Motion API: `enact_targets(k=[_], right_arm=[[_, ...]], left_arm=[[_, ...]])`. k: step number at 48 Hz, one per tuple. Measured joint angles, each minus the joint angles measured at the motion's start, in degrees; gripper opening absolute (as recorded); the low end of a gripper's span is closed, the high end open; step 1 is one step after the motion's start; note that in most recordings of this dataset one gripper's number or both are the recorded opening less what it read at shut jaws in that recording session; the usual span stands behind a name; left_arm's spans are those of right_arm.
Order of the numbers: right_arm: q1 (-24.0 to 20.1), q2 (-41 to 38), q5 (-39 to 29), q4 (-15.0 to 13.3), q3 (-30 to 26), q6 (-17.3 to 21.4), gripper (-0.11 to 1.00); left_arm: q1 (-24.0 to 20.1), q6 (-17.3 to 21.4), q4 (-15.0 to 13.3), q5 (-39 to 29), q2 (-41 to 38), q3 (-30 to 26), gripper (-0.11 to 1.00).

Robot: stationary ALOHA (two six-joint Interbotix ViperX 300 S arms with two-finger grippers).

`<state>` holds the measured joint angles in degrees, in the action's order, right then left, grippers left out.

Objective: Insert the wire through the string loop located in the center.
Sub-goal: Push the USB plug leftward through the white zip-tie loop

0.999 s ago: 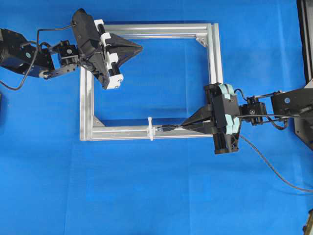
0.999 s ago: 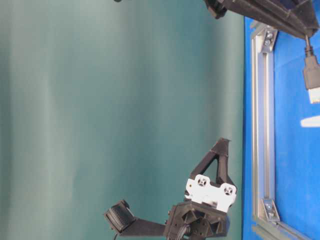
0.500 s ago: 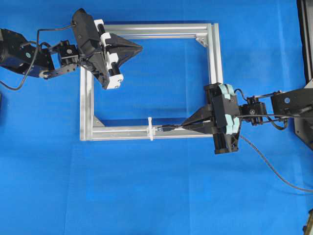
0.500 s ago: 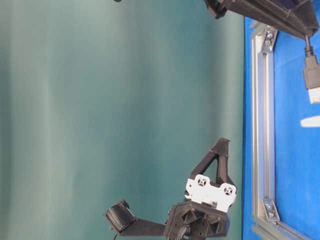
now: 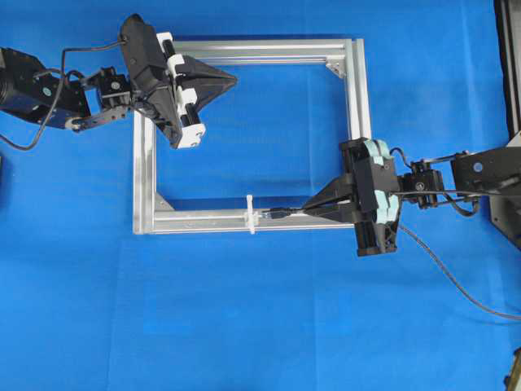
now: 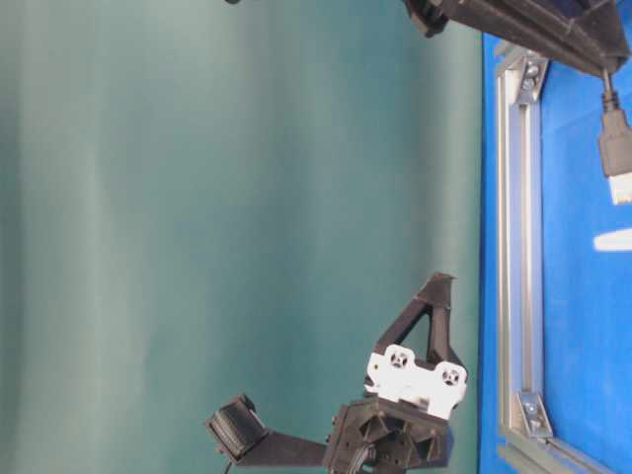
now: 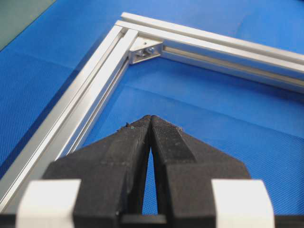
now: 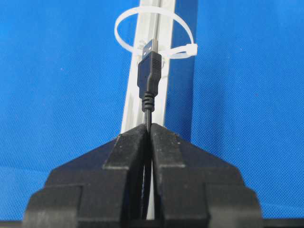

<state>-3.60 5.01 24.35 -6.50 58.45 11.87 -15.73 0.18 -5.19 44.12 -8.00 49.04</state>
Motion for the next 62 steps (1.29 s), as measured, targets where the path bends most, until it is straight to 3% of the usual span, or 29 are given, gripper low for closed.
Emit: enact_targets(k=[24, 62], right_arm=[[0.09, -1.05, 0.09, 0.00, -0.88, 0.00, -0.02], [0.09, -12.74, 0.09, -0.09, -13.36, -0.09, -0.02]], left_arm=[[0.00, 0.00, -0.09, 0.00, 0.00, 0.00, 0.00], [0.00, 0.18, 0.09, 0.09, -0.09, 0.00, 0.00]])
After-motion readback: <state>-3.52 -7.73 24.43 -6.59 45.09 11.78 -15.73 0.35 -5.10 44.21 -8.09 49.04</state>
